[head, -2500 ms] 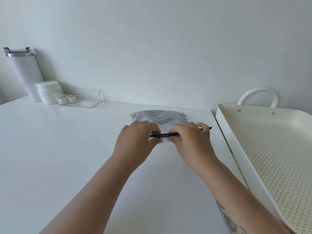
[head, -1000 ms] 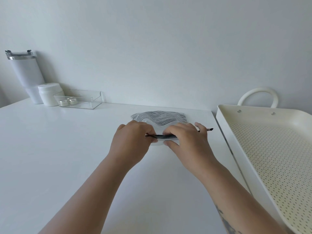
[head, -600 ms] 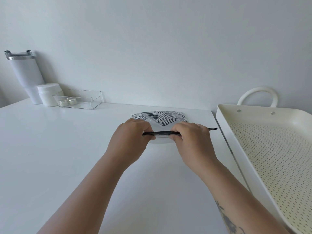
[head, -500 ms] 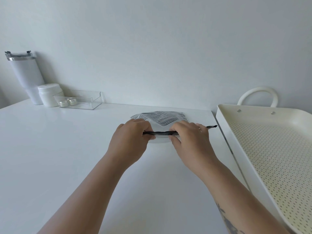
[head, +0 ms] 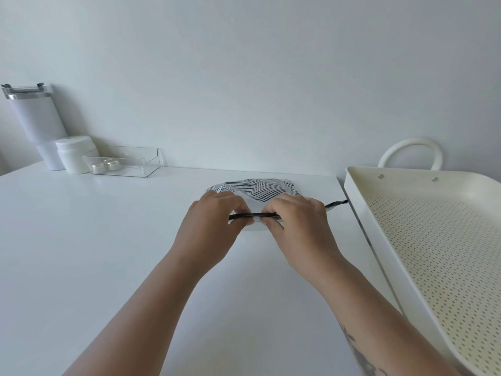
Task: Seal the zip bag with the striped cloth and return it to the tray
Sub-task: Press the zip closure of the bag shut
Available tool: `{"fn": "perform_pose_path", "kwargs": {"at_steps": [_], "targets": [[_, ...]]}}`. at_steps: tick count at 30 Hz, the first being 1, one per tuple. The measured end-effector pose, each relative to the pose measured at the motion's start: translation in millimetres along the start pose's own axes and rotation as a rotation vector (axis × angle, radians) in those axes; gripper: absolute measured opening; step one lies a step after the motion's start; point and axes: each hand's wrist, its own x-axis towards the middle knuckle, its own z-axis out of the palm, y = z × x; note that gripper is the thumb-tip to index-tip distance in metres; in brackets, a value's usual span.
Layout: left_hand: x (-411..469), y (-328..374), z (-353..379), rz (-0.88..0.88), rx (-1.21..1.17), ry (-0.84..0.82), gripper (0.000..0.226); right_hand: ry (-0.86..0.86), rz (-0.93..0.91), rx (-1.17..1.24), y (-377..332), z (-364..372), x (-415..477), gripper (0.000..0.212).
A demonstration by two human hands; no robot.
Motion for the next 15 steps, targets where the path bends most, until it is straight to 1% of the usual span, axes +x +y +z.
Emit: {"fn": "perform_pose_path", "kwargs": {"at_steps": [2,5,8,10,13,14,15], "targets": [[0,-1,1,-0.01,-0.003,0.008,0.009,-0.019,-0.009,0.012,-1,0,-1,0.002],[1,-3,1,-0.018,0.002,0.019,0.012,-0.019,0.007,0.023,2,-3,-2,0.008],[1,-7,-1,-0.021,-0.008,0.018,0.008,0.022,0.047,0.024,9,-8,0,0.004],[0,-6,-1,-0.017,0.0,0.007,0.006,0.019,0.051,0.019,12,-9,1,0.004],[-1,-3,0,-0.007,0.04,-0.012,0.026,0.015,0.042,0.011,10,-4,2,0.006],[-1,-2,1,0.006,0.063,-0.008,0.025,0.016,0.036,0.009,9,-3,2,0.006],[-1,-1,1,0.017,0.088,0.002,0.018,0.016,0.03,0.008,8,-2,2,0.007]]}}
